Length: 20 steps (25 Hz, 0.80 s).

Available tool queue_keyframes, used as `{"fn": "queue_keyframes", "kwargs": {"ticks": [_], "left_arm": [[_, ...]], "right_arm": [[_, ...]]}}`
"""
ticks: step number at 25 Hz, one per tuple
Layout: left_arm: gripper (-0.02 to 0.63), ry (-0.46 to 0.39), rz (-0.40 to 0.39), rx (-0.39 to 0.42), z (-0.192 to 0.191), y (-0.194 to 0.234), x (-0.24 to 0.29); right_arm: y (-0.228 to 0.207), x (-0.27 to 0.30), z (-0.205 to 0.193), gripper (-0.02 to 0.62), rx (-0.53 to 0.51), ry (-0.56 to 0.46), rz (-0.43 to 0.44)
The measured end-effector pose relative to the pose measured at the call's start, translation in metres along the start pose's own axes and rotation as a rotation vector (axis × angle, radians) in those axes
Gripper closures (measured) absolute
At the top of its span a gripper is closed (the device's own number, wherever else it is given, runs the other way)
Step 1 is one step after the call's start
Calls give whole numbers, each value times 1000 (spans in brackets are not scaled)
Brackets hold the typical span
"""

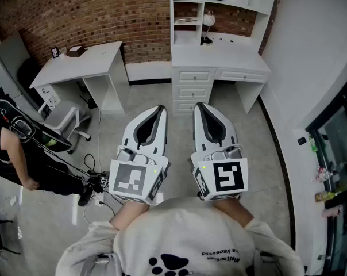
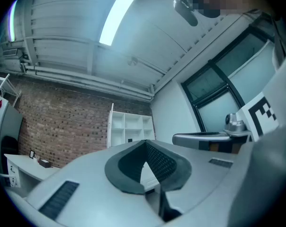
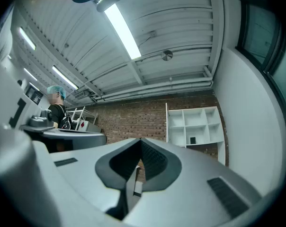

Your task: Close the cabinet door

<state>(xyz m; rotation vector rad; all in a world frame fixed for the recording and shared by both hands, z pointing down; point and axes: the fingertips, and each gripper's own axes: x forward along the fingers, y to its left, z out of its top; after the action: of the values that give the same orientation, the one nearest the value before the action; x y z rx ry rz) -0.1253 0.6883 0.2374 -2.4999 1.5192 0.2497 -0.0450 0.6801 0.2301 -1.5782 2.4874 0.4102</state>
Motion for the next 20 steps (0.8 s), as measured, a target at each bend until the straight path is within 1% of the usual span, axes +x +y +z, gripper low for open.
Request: {"fn": "queue_keyframes", "kwargs": {"ticks": [5,9,14,20], "left_arm": [[598,12,-10,-30,-11,14,-5],[598,11,-13,-59,-23,20,-2],[598,19,-30,-78,-34,26,16],[598,26,-27,-72,-50,37,48]], "right_arm": [[11,3,-12,578,-1,23,-23],[8,3,-24,578,-9,45,-49],[-1,18,-29,577,17,33,-53],[-21,47,-44,577,48,13,-49]]}}
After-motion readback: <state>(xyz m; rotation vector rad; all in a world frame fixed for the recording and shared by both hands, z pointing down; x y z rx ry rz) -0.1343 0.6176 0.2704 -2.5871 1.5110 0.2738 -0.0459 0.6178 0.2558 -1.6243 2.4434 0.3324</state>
